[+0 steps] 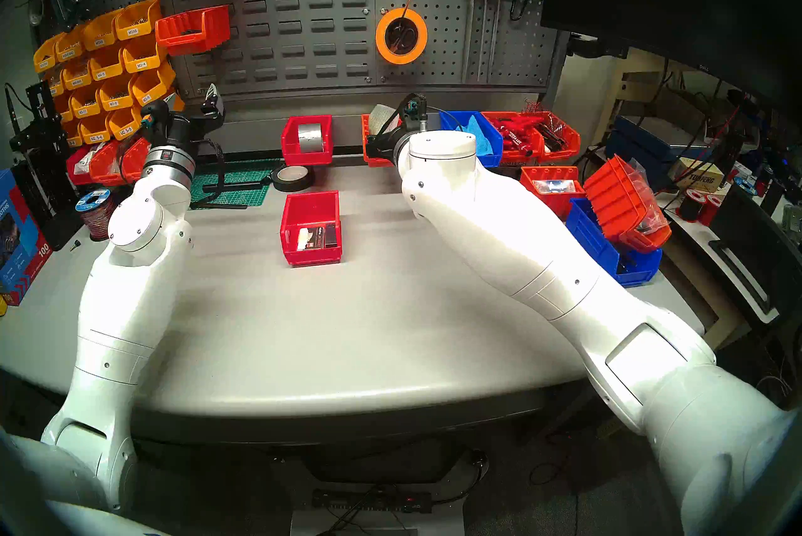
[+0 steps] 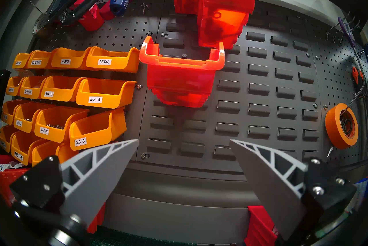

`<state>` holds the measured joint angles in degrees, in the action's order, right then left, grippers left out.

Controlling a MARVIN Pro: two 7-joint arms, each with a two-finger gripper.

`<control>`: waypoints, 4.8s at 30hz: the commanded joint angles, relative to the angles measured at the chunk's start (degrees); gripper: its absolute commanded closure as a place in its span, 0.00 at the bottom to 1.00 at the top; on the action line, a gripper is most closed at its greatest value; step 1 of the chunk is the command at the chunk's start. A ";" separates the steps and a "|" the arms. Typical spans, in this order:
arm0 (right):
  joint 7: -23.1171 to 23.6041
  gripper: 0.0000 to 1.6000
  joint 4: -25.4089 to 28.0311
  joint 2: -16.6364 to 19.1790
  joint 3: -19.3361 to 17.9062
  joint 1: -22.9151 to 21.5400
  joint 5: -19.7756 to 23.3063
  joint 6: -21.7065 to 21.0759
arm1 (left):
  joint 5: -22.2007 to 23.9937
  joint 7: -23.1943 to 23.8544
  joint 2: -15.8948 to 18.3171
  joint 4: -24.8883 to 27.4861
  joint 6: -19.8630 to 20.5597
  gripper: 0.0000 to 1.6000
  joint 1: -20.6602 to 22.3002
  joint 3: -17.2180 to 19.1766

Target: Hang all the unorganized tool boxes onto the wall

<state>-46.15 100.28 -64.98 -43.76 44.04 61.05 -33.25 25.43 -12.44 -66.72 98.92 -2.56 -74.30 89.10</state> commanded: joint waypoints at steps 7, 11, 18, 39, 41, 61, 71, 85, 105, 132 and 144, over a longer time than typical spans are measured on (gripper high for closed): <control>-3.91 0.00 5.96 1.78 -0.65 -0.04 -2.69 1.24 | 0.09 -0.01 -0.01 0.53 -0.02 0.00 0.61 0.13; -4.61 0.00 7.79 2.56 -0.23 0.35 -4.53 2.63 | 0.09 -0.01 -0.01 0.53 -0.02 0.00 0.61 0.13; -6.73 0.00 10.27 3.55 0.81 0.57 -9.25 5.82 | 0.09 -0.01 -0.01 0.52 -0.03 0.00 0.61 0.13; -6.52 0.00 10.21 4.76 3.18 1.03 -13.25 12.13 | -0.13 -0.39 -0.21 1.30 0.15 0.00 0.19 -0.06; -6.57 0.00 10.20 4.77 3.21 1.00 -13.16 12.13 | -2.05 -3.39 -1.40 5.38 1.67 0.00 -1.73 -1.22; -6.76 0.00 10.21 4.88 3.36 0.91 -12.93 12.35 | -6.25 -12.90 1.02 22.83 17.37 0.00 -13.50 -2.41; -6.78 0.00 10.22 4.95 3.45 0.85 -12.92 12.43 | -4.50 -12.47 2.85 30.03 23.12 0.00 -20.82 0.09; -6.75 0.00 10.21 5.01 3.56 0.75 -12.97 12.49 | -1.28 -12.06 3.04 34.71 27.86 0.00 -23.57 3.17; -6.76 0.00 10.21 5.02 3.54 0.79 -12.89 12.55 | 3.66 -9.73 0.04 41.08 26.64 0.00 -31.11 0.15; -6.74 0.00 10.21 5.04 3.59 0.73 -12.94 12.54 | -1.88 -14.14 -1.32 41.08 24.28 0.00 -38.46 -10.82; -6.74 0.00 10.21 5.05 3.61 0.72 -12.94 12.54 | -0.59 -12.77 -1.21 39.73 22.92 0.00 -36.53 -10.06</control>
<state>-53.01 110.01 -59.81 -39.99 45.66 48.54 -20.60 24.06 -26.39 -68.00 138.96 21.42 -112.37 78.20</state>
